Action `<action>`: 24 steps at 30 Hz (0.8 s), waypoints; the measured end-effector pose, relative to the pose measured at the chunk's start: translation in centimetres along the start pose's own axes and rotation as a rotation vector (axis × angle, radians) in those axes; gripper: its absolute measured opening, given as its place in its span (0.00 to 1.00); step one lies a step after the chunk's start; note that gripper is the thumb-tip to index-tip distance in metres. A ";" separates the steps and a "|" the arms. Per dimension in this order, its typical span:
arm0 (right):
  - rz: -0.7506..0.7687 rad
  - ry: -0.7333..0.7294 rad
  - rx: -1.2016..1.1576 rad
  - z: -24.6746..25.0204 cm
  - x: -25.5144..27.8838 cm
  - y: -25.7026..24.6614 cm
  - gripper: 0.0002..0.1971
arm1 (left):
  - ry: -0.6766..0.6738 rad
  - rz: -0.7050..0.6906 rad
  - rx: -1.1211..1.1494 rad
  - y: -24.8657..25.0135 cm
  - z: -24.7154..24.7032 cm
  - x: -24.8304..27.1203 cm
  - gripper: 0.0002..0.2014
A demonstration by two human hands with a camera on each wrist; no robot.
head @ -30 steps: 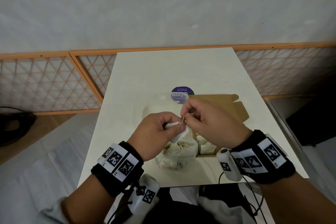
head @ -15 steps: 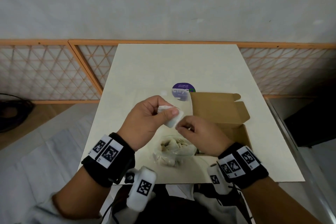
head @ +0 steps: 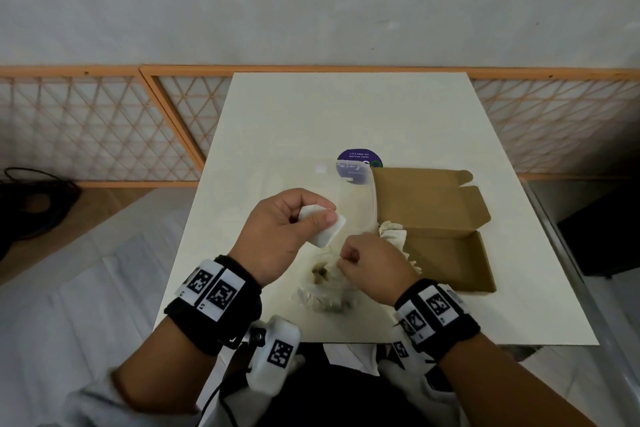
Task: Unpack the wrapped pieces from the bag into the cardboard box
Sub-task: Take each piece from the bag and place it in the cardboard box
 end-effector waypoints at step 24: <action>0.133 0.166 -0.740 10.0 5.3 -4.5 0.04 | -0.304 -0.007 0.033 0.1 -2.0 2.0 0.06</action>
Point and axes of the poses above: each hand's wrist, its own x-axis away from the middle knuckle, its own z-axis out of the back of the hand, y = z × x, the point moved 6 cm from there along -x, towards the middle knuckle, and after that the axes turned 8 degrees about -x, right-handed, at the moved point
